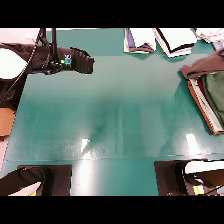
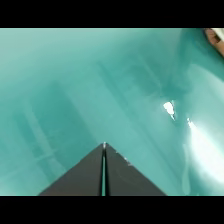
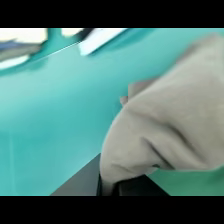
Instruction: Fold the shirts.
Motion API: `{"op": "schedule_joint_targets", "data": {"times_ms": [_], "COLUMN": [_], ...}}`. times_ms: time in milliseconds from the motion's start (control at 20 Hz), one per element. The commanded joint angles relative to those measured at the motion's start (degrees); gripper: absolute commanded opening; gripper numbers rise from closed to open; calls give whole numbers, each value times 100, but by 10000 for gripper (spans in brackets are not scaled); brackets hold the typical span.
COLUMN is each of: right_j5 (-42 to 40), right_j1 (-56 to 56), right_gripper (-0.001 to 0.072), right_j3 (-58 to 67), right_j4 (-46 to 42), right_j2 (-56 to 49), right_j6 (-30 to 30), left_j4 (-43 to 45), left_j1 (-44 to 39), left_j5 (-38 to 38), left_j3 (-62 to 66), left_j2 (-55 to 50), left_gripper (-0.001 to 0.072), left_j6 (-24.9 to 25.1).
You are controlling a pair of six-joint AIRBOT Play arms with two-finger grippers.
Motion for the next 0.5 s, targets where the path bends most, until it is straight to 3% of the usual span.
{"op": "schedule_joint_targets", "data": {"times_ms": [0,200,450], "right_j5": [-280,-535,-275], "right_j1": [-483,-372,-417], "right_gripper": [15,15,15], "right_j3": [26,697,1679], "right_j4": [376,492,470], "right_j2": [2,2,83], "right_j6": [7,7,4], "left_j4": [-109,-177,-175], "left_j1": [-4,-4,-4], "left_j5": [39,-11,-26], "left_j3": [0,0,0], "left_j2": [0,0,0], "left_gripper": [23,24,24], "left_j6": [-4,0,4]}}
